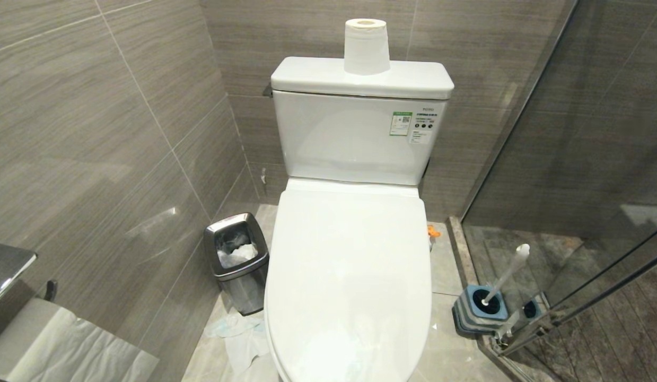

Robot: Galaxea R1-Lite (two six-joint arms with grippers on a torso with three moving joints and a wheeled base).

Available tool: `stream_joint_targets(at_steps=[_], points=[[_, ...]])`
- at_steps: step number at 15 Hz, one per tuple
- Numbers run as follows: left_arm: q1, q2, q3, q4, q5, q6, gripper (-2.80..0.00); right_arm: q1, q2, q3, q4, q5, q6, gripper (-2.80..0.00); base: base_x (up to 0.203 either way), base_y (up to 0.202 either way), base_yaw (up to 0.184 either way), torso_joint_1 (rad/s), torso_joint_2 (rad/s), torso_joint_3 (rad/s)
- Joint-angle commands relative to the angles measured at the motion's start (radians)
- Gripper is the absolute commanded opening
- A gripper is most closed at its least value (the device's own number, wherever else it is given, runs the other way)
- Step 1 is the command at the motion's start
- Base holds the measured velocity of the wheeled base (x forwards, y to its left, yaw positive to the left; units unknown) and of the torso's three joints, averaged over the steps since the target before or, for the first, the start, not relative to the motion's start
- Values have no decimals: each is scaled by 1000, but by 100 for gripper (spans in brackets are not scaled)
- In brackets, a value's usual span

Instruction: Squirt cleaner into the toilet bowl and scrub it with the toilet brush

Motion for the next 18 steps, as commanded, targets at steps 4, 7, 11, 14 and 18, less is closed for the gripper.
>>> stream_joint_targets(at_steps=[4,7,11,14,18], points=[[0,2,0,-1,0,0,-280,0,0,2,0,1,0,-280,0,0,0,0,0,0],[0,2,0,0,0,0,-280,0,0,1,0,1,0,-280,0,0,0,0,0,0],[0,2,0,0,0,0,-280,0,0,2,0,1,0,-280,0,0,0,0,0,0],[0,2,0,0,0,0,-280,0,0,2,0,1,0,-280,0,0,0,0,0,0],[0,2,0,0,0,0,-280,0,0,2,0,1,0,-280,0,0,0,0,0,0]])
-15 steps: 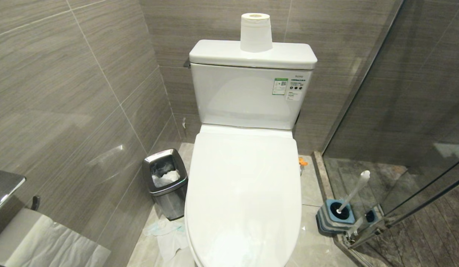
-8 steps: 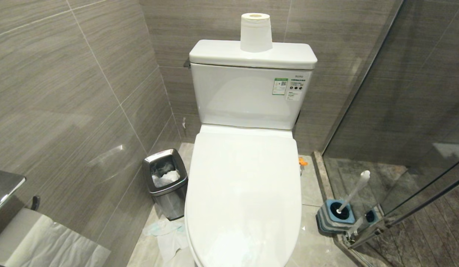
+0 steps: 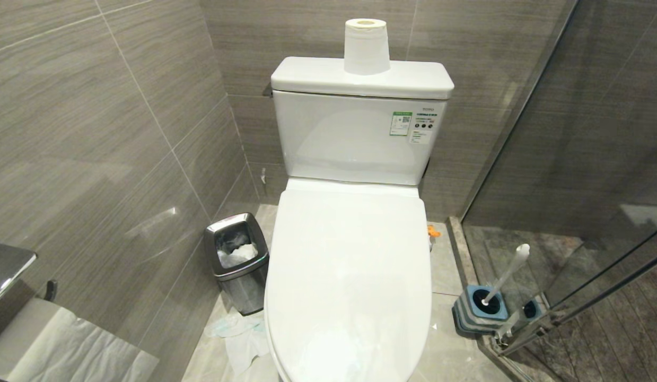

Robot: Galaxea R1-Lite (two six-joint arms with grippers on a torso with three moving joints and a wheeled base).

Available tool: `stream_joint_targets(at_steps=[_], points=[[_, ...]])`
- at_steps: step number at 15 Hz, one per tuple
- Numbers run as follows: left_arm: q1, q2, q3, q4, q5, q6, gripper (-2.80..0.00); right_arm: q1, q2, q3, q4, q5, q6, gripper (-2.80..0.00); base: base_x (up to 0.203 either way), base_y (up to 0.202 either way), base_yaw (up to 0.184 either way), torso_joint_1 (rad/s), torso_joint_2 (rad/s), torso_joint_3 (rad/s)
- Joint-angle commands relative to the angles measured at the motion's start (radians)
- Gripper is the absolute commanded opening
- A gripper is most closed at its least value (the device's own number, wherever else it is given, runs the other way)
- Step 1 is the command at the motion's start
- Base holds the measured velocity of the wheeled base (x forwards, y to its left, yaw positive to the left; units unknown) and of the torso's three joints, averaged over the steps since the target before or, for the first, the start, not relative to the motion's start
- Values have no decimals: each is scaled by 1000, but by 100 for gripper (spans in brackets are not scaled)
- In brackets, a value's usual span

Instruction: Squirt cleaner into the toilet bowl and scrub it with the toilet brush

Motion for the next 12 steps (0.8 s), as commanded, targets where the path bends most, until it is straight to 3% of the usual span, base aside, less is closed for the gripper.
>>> stream_joint_targets(at_steps=[1,12], points=[[0,2,0,0,0,0,-280,0,0,1,0,0,-1,-280,0,0,0,0,0,0],[0,2,0,0,0,0,-280,0,0,2,0,0,-1,-280,0,0,0,0,0,0]])
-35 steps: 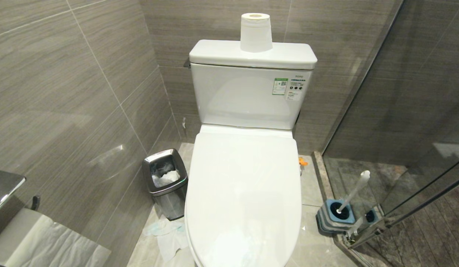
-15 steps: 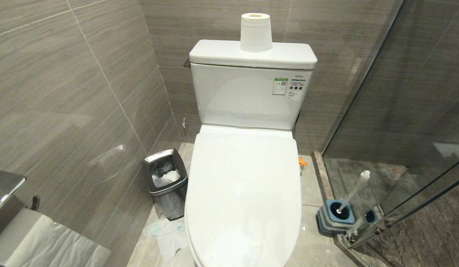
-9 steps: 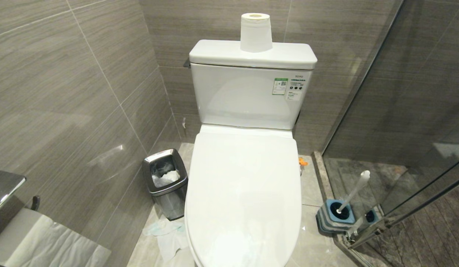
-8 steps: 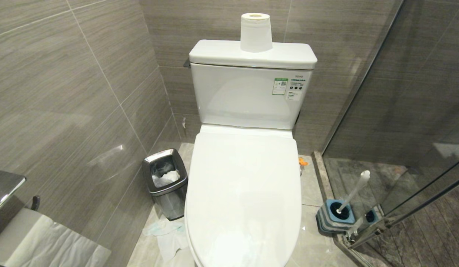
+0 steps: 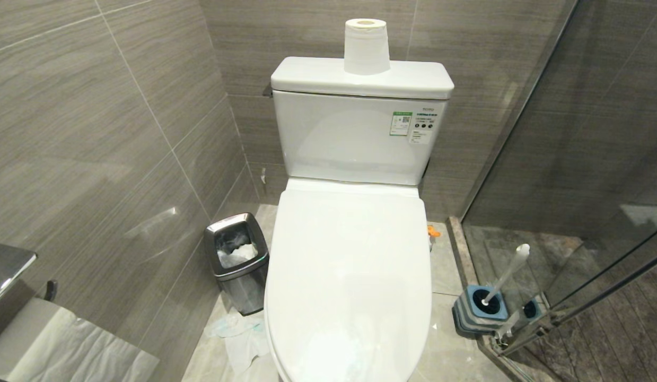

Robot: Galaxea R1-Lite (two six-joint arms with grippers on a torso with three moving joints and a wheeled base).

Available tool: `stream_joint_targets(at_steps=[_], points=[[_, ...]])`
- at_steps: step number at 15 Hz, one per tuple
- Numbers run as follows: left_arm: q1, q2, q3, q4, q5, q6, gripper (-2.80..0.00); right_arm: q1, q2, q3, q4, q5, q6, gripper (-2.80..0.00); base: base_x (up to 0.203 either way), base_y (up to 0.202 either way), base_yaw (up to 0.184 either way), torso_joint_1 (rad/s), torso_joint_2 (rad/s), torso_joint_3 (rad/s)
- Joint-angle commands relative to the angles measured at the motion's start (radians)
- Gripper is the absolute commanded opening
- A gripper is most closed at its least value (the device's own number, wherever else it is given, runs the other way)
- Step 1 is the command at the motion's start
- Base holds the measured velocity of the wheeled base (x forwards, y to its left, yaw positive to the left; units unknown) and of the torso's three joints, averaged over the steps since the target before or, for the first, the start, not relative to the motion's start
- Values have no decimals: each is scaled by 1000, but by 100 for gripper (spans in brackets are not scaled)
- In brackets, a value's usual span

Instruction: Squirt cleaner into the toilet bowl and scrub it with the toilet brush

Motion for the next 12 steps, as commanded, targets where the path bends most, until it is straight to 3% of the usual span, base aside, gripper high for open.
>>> stream_joint_targets(at_steps=[1,12], points=[[0,2,0,-1,0,0,-280,0,0,2,0,0,0,-280,0,0,0,0,0,0],[0,2,0,0,0,0,-280,0,0,0,0,0,0,-280,0,0,0,0,0,0]])
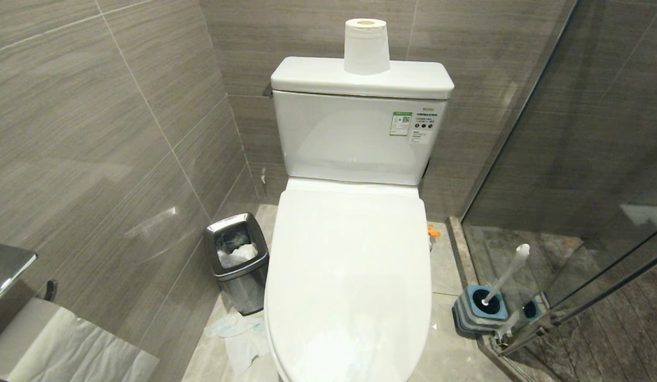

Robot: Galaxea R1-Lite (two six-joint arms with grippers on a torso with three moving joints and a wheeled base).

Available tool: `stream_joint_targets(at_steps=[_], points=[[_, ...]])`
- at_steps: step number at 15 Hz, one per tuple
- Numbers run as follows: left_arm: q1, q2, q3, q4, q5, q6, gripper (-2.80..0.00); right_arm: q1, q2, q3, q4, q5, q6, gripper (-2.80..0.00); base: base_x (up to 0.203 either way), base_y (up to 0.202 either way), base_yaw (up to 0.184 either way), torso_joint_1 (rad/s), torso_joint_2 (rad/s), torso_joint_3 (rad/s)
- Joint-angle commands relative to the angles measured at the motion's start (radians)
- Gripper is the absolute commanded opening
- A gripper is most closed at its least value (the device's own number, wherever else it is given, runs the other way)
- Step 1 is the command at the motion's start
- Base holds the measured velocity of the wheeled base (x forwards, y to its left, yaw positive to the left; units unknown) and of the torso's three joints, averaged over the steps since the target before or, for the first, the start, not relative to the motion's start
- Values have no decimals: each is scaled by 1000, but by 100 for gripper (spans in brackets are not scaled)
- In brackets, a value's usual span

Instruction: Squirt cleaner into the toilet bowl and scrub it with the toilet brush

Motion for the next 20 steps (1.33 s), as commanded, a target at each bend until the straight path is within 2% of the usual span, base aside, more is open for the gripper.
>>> stream_joint_targets(at_steps=[1,20], points=[[0,2,0,0,0,0,-280,0,0,0,0,1,0,-280,0,0,0,0,0,0],[0,2,0,0,0,0,-280,0,0,0,0,1,0,-280,0,0,0,0,0,0]])
